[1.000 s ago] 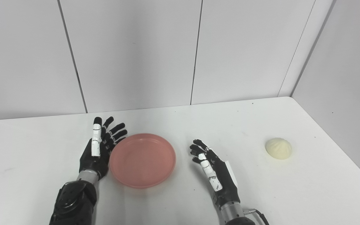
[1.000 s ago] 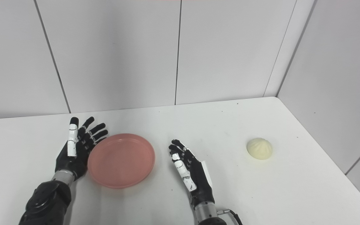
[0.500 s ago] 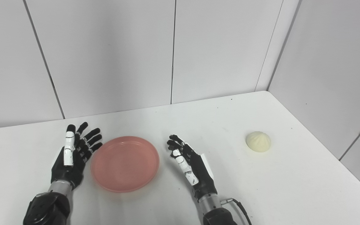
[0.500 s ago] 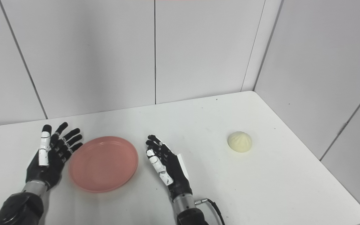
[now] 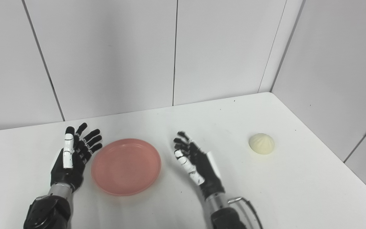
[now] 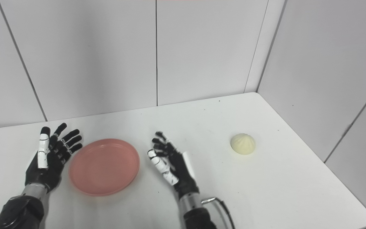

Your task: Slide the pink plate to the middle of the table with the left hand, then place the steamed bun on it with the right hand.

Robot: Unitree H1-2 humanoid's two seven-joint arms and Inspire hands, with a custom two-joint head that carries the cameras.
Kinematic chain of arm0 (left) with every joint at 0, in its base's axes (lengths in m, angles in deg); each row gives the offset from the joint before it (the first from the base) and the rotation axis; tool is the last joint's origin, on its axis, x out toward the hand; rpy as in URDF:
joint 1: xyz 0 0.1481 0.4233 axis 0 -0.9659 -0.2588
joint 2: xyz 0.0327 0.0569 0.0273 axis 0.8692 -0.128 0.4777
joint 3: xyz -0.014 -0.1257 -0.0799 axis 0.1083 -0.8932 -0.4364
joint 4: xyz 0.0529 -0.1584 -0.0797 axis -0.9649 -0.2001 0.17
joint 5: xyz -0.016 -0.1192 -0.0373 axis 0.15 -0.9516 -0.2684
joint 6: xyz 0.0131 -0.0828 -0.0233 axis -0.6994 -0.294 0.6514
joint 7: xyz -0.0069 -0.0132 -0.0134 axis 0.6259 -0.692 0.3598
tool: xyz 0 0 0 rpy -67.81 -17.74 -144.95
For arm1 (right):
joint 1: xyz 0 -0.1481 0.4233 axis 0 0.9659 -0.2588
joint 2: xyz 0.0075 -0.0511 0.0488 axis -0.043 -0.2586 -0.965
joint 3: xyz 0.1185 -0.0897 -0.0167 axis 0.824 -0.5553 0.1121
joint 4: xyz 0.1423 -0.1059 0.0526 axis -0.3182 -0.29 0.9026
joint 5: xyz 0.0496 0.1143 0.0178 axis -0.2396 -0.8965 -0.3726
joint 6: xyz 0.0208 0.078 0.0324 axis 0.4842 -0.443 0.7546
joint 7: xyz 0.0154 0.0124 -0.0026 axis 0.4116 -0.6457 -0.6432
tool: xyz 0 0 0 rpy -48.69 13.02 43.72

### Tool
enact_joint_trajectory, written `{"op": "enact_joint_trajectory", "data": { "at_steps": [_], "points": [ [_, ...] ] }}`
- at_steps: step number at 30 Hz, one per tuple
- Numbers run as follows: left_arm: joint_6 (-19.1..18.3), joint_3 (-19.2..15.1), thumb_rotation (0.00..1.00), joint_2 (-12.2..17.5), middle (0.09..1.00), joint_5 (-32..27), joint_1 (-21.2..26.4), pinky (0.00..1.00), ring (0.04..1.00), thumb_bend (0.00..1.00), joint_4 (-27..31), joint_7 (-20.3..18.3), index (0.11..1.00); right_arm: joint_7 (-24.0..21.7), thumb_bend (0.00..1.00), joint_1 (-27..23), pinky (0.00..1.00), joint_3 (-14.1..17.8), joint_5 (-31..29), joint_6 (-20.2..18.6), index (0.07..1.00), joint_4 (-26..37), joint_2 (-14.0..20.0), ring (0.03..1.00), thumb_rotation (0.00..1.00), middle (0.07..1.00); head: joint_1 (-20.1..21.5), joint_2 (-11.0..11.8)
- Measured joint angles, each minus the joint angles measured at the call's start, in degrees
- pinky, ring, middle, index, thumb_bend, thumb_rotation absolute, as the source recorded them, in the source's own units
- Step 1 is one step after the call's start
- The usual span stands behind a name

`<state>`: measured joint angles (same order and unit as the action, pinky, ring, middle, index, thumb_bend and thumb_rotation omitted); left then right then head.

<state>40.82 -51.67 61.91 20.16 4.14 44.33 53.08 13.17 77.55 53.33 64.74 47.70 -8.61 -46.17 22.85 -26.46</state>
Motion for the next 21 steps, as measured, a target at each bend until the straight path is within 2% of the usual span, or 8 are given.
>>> {"op": "enact_joint_trajectory", "data": {
  "at_steps": [3, 5, 11, 14, 18, 21],
  "points": [
    [0.84, 0.03, 0.99, -0.16, 0.795, 0.02, 0.21, 0.78, 0.811, 0.67, -0.61, 0.01, 0.904, -0.76, 0.88, -3.11, 0.66, 1.89, 2.69, -4.89, 0.885, 4.42, 4.75, 0.785, 0.88, 0.841, -0.26, 0.00],
    [0.90, 0.02, 0.99, -0.25, 0.797, 0.02, 0.22, 0.77, 0.808, 0.67, -0.58, 0.06, 0.908, -2.49, 0.88, -4.98, 0.71, 1.77, 6.33, -9.09, 0.870, 8.62, 7.93, 0.811, 0.85, 0.854, -0.35, 0.18],
    [1.02, 0.27, 0.99, -0.43, 0.811, 0.07, 0.20, 0.77, 0.816, 0.65, -0.55, 0.11, 0.912, -11.36, 0.92, -9.67, 0.79, 0.65, 12.62, -21.38, 0.852, 16.81, 14.94, 0.862, 0.88, 0.876, -0.09, 0.44],
    [1.16, 0.39, 0.97, -0.43, 0.804, 0.10, 0.21, 0.75, 0.801, 0.69, -0.73, 0.11, 0.896, -14.55, 0.94, -11.60, 0.74, 0.79, 14.87, -25.23, 0.853, 17.50, 18.31, 0.828, 0.91, 0.847, -0.35, 0.61],
    [2.59, 0.58, 0.96, -0.41, 0.798, 0.24, 0.54, 0.75, 0.795, 0.69, -1.92, 0.11, 0.889, -19.13, 0.97, -14.58, 0.68, 1.09, 18.77, -27.95, 0.859, 17.49, 24.56, 0.801, 0.90, 0.857, -0.62, 0.70],
    [3.45, 0.59, 0.96, -0.40, 0.806, 0.24, 0.62, 0.76, 0.801, 0.69, -2.64, 0.11, 0.890, -21.96, 0.98, -16.12, 0.64, 1.59, 20.80, -28.33, 0.865, 17.45, 28.00, 0.776, 0.89, 0.856, -0.79, 0.79]
  ]
}}
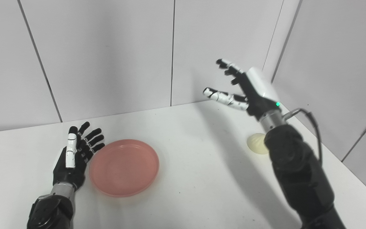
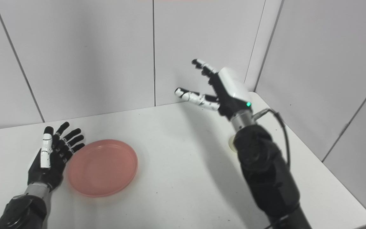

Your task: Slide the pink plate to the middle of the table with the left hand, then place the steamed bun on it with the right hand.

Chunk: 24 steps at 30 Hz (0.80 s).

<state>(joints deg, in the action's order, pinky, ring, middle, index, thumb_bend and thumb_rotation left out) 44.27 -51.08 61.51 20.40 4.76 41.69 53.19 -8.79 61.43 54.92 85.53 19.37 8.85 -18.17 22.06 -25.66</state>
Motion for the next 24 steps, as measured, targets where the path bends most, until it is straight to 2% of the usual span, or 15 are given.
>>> {"op": "enact_joint_trajectory", "data": {
  "at_steps": [2, 5, 9, 10, 12, 17, 20, 24],
  "points": [
    [0.13, 0.03, 0.96, 0.00, 0.803, 0.00, 0.12, 0.76, 0.801, 0.69, -0.23, 0.00, 0.890, -2.15, 0.99, -0.43, 0.64, -0.02, 0.91, -0.01, 0.871, -0.37, 1.48, 0.791, 0.88, 0.870, -0.17, 0.00],
    [0.14, 0.18, 0.96, -0.01, 0.803, 0.00, 0.15, 0.76, 0.803, 0.68, -0.17, 0.00, 0.893, -7.88, 1.00, -0.79, 0.66, -0.23, 3.15, -0.09, 0.867, -1.09, 3.46, 0.811, 0.85, 0.877, -0.18, -0.09],
    [0.12, 0.34, 0.96, -0.01, 0.802, 0.01, 0.17, 0.75, 0.802, 0.68, -0.04, 0.02, 0.888, -19.63, 1.00, -2.52, 0.66, -2.65, 8.27, -0.12, 0.875, -2.93, 8.89, 0.854, 0.81, 0.893, -0.09, -0.09],
    [0.12, 0.37, 0.97, -0.01, 0.800, 0.01, 0.17, 0.75, 0.804, 0.68, -0.03, 0.03, 0.889, -21.96, 1.00, -2.93, 0.64, -3.35, 9.67, -0.12, 0.864, -3.45, 10.38, 0.852, 0.75, 0.894, -0.26, 0.00],
    [0.12, 0.45, 0.97, 0.00, 0.797, 0.02, 0.18, 0.75, 0.804, 0.68, -0.12, 0.03, 0.892, -25.83, 1.00, -3.50, 0.63, -4.35, 11.67, -0.13, 0.856, -3.78, 12.66, 0.851, 0.70, 0.895, -0.35, 0.00],
    [0.15, 0.84, 0.97, 0.08, 0.791, 0.37, 0.66, 0.75, 0.792, 0.69, -1.02, 0.03, 0.892, -30.46, 1.00, -3.69, 0.61, -7.22, 13.64, -0.12, 0.841, -6.08, 14.95, 0.815, 0.57, 0.867, -0.53, -0.17],
    [0.16, 0.91, 0.96, 0.05, 0.788, 1.02, 0.73, 0.75, 0.793, 0.69, -1.01, 0.03, 0.896, -30.69, 1.00, -3.63, 0.59, -7.40, 13.51, -0.09, 0.817, -7.59, 15.04, 0.794, 0.51, 0.850, -0.70, 0.00],
    [0.15, 0.89, 0.95, 0.00, 0.788, 1.03, 0.84, 0.75, 0.786, 0.68, -1.19, 0.02, 0.896, -29.54, 1.00, -2.68, 0.61, -7.46, 12.89, 1.66, 0.819, -9.61, 15.59, 0.813, 0.49, 0.854, -0.70, 0.00]
  ]
}}
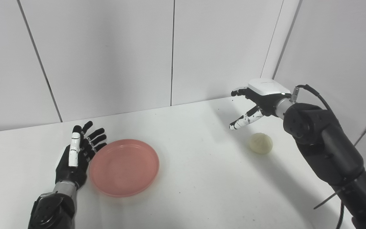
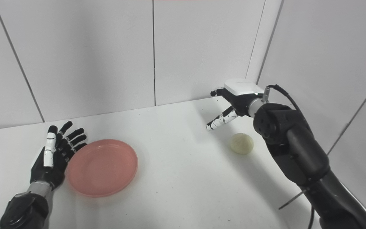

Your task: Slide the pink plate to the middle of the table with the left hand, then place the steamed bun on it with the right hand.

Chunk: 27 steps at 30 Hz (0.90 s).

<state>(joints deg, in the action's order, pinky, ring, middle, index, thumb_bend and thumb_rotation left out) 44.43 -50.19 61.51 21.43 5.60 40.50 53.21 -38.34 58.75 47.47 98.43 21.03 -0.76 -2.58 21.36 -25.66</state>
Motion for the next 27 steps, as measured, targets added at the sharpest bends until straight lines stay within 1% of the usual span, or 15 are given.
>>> {"op": "enact_joint_trajectory", "data": {
  "at_steps": [5, 9, 13, 18, 23, 27],
  "points": [
    [0.27, -0.07, 0.95, 0.05, 0.782, 0.01, 0.50, 0.73, 0.777, 0.68, -0.98, -0.03, 0.888, 2.00, 1.00, 2.05, 0.61, -0.09, -1.35, 2.79, 0.826, -3.28, 1.11, 0.827, 0.46, 0.864, -0.09, 0.00],
    [0.27, -0.05, 0.95, 0.05, 0.784, 0.01, 0.59, 0.73, 0.780, 0.68, -1.07, -0.04, 0.890, 3.57, 1.00, 2.56, 0.63, -0.06, -1.86, 3.12, 0.836, -5.33, 1.24, 0.849, 0.42, 0.880, -0.26, 0.09],
    [0.35, 0.08, 0.95, 0.08, 0.787, 0.01, 0.81, 0.74, 0.786, 0.69, -1.50, -0.16, 0.892, 3.84, 1.00, 2.59, 0.63, -0.48, -1.80, 3.12, 0.846, -7.48, 1.26, 0.858, 0.44, 0.902, -0.18, -0.09],
    [0.48, 0.27, 0.94, 0.11, 0.780, 0.01, 0.93, 0.73, 0.780, 0.70, -1.71, -0.29, 0.889, 4.33, 1.00, 2.70, 0.63, -1.26, -1.53, 3.12, 0.843, -10.87, 1.32, 0.832, 0.45, 0.889, -0.17, 0.00],
    [0.87, 0.30, 0.95, 0.23, 0.784, 0.00, 1.25, 0.73, 0.780, 0.70, -2.42, -1.10, 0.900, 7.33, 1.00, 2.72, 0.63, -1.62, -1.37, 3.29, 0.837, -15.40, 1.91, 0.818, 0.48, 0.876, -0.44, 0.00],
    [1.06, 0.25, 0.94, 0.26, 0.779, 0.00, 1.37, 0.73, 0.774, 0.71, -2.73, -1.41, 0.894, 10.87, 1.00, 2.97, 0.63, -1.55, -1.78, 4.14, 0.829, -18.29, 2.31, 0.803, 0.50, 0.860, -0.44, -0.09]
  ]
}}
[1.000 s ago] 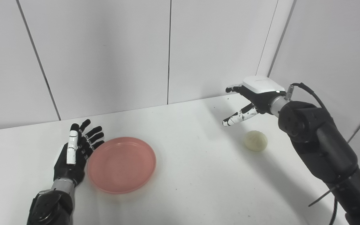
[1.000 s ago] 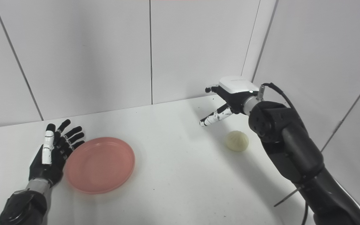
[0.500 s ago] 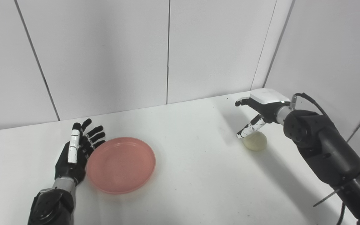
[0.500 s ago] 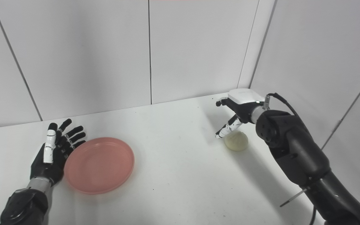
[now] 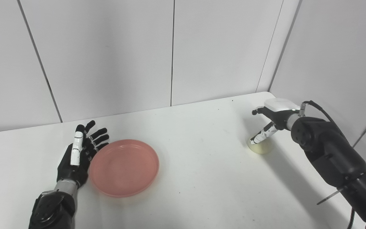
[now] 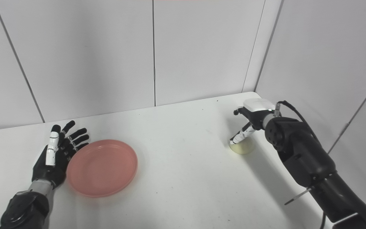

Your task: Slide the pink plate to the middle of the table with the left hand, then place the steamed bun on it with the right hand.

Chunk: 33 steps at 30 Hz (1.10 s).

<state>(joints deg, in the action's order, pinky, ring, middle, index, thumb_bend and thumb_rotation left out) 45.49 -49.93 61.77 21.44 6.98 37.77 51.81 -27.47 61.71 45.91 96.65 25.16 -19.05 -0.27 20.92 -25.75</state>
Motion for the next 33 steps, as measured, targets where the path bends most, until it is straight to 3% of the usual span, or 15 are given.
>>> {"op": "enact_joint_trajectory", "data": {
  "at_steps": [7, 13, 33],
  "points": [
    [0.19, 0.13, 0.94, -0.03, 0.779, 0.01, 0.35, 0.72, 0.771, 0.71, -0.63, -0.02, 0.897, 4.15, 1.00, 0.08, 0.62, -1.81, -0.80, 2.67, 0.819, -5.82, 0.03, 0.807, 0.56, 0.863, -0.26, 0.00],
    [0.42, 0.21, 0.94, -0.03, 0.770, 0.00, 0.46, 0.72, 0.768, 0.71, -0.93, -0.03, 0.896, 4.79, 1.00, -0.77, 0.64, -3.07, -1.73, 4.31, 0.816, -8.37, 0.31, 0.809, 0.57, 0.848, -0.61, 0.09],
    [0.41, 0.66, 0.94, -0.13, 0.768, 0.00, 0.77, 0.73, 0.768, 0.72, -1.30, -0.15, 0.900, 1.57, 1.00, -0.44, 0.65, -3.24, -6.14, 4.25, 0.818, -4.57, 1.43, 0.815, 0.57, 0.865, -0.88, 0.09]
  ]
}}
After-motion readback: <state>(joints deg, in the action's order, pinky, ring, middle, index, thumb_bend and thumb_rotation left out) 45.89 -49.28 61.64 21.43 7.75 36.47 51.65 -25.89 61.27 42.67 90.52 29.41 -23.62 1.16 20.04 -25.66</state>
